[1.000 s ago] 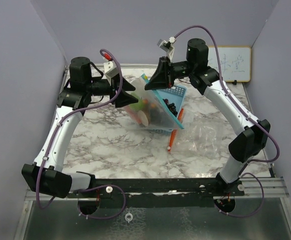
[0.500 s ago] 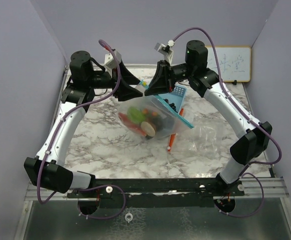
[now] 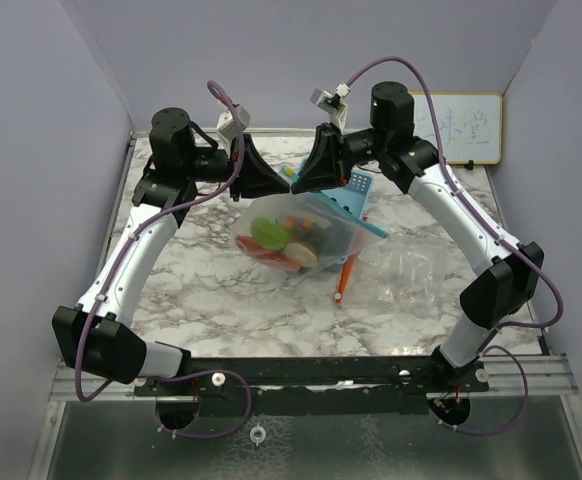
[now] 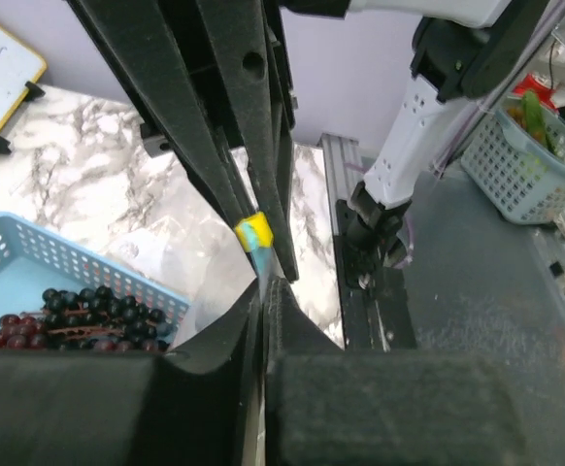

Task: Place the food in the zip-top bag and seal the zipper
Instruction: Zip the zipper food storage bag at the center of the board.

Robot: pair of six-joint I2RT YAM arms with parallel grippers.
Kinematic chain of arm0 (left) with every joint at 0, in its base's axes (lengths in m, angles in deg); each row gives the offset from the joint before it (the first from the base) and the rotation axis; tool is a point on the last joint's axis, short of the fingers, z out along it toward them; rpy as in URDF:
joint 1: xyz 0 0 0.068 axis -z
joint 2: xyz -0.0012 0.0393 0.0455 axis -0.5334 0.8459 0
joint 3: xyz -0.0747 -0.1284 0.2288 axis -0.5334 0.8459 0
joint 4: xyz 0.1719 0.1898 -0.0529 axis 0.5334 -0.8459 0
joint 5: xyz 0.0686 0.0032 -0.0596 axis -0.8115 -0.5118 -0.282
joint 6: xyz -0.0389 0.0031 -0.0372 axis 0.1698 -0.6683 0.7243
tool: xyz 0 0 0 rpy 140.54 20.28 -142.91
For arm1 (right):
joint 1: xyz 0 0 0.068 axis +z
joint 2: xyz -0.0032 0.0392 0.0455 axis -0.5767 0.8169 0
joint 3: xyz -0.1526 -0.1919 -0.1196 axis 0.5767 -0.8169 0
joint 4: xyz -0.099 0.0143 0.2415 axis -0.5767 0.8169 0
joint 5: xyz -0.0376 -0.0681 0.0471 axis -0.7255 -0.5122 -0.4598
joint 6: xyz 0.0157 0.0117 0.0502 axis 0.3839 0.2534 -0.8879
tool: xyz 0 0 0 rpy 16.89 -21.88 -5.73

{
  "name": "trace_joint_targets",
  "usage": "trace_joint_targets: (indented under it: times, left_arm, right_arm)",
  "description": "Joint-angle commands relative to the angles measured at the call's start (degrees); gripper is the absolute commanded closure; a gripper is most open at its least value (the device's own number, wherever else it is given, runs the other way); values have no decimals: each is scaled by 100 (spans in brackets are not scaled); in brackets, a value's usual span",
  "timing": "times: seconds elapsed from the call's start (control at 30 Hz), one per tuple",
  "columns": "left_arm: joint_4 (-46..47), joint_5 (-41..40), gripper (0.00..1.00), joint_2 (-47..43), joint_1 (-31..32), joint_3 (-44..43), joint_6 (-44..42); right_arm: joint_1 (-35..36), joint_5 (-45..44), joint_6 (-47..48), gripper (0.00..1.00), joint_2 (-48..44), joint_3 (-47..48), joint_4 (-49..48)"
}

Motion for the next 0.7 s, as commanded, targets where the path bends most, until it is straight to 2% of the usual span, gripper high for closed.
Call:
trace_joint_targets:
  times: [0.0,0.07,0.13,0.3,0.5,0.67]
  left_arm:
    - [-67,40,100,-108,29,55,-235]
    - [-387,-317,100,-140,18,-2,-533]
    - [-782,-935,100,-179,22,-85,-825]
    - [-1268,-2018,100,-271,23,12,-1187]
    - [-1283,-2268,100,-385,23,395,-1288]
    - [-1243,-2224,100,-426,20,423,-1281]
  right_arm:
    - [74,-155,492,94,113,223,599]
    - [70,-379,744,93,139,276,879]
    - [74,-793,1045,87,153,361,1207]
    - [74,-1354,1402,67,161,437,1551]
    - [74,-1488,1370,58,237,706,1483]
    - [74,-1388,1191,56,455,938,1235]
